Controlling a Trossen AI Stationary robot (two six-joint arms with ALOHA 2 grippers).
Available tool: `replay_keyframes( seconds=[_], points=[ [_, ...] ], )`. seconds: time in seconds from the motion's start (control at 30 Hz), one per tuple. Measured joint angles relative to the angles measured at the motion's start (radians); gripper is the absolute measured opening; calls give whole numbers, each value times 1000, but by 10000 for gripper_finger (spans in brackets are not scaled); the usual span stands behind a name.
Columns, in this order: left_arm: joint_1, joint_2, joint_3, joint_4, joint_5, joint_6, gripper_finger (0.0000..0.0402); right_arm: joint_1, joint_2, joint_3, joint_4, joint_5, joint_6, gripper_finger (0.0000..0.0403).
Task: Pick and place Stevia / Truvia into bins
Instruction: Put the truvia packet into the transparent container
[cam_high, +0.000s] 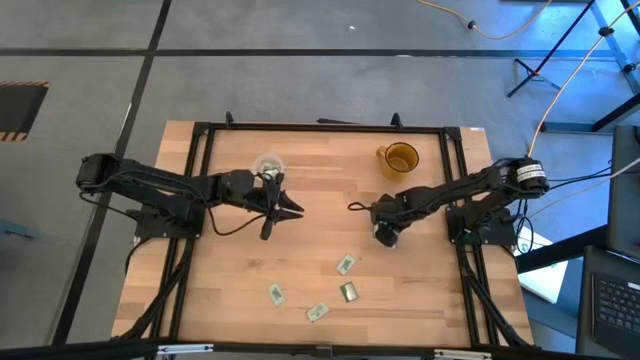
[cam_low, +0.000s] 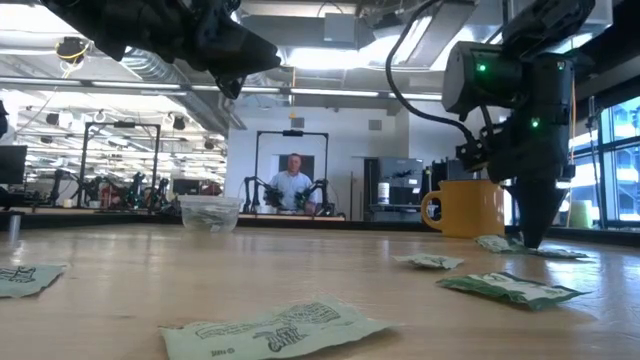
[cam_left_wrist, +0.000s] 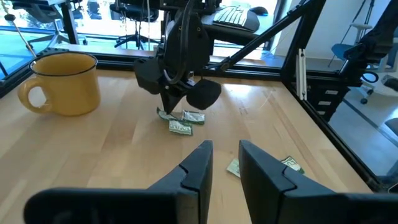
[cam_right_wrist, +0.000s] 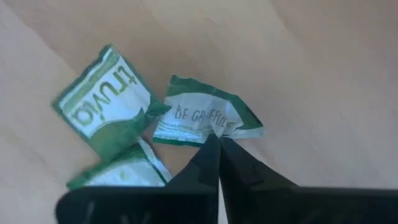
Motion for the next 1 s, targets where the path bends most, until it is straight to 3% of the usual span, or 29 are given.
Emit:
replay_keyframes(
  seconds=[0.13, 0.3, 0.5, 0.63, 0.87, 1.0],
  points=[
    [0, 0, 0, 0, -16, -1, 71, 0, -37, 47, -74, 32, -9, 3],
    [8, 0, 0, -8, -107, -87, 77, 0, -46, 132, -159, 121, -88, 2],
    [53, 13, 0, -6, -112, -206, 88, 2, -47, 239, -166, 313, -259, 1],
    [90, 34, 7, 17, -109, -307, 97, 16, -47, 282, -24, 401, -475, 1],
    [113, 124, 53, 24, -99, -439, 115, 16, -47, 302, 328, 413, -845, 1],
    [113, 176, 102, 31, -102, -489, 125, 17, -47, 302, 413, 412, -940, 1]
  ],
)
